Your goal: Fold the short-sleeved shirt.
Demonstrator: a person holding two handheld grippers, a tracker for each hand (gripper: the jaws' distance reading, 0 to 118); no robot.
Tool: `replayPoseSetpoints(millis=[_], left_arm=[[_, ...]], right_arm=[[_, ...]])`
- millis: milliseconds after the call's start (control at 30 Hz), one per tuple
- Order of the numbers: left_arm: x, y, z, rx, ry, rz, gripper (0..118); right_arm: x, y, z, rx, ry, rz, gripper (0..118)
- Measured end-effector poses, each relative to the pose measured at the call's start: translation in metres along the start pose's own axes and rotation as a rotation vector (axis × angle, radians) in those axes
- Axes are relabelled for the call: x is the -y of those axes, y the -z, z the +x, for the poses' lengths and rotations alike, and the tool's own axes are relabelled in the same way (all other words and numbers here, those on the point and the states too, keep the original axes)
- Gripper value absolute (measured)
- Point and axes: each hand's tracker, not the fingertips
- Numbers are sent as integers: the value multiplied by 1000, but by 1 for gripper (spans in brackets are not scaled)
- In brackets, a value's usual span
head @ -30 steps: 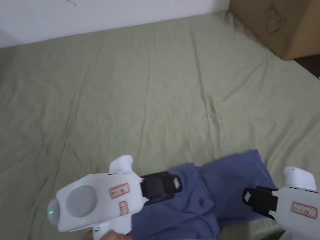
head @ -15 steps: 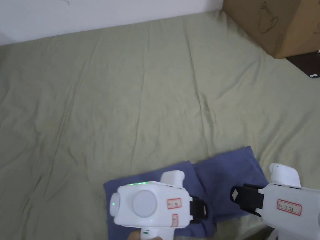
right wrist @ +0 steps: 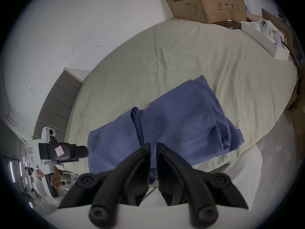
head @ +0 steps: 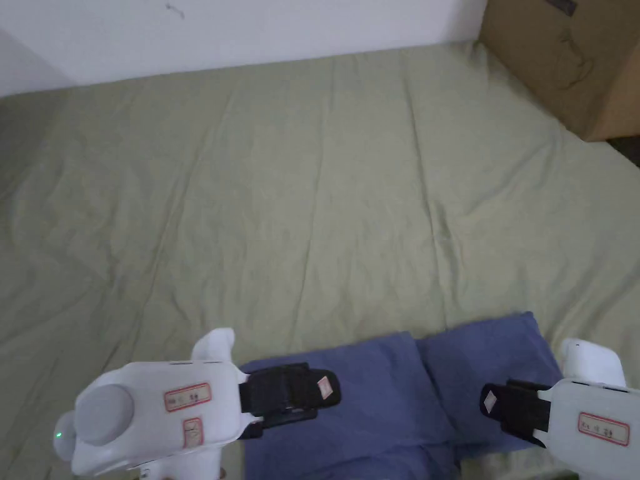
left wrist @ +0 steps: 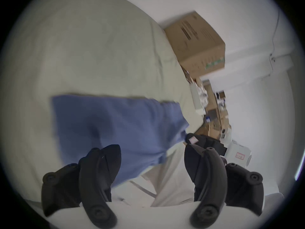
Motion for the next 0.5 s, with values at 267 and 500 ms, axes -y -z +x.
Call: replayPoseSetpoints(millis=[267,500], left_arm=[[12,0,-87,35,-252,10,92],[15,47,-102,240,-369,-14,56]], right_arm=[[3,13,-21,-5,-63,-45,8],[-2,13,-31,-5,-69,-55,8]])
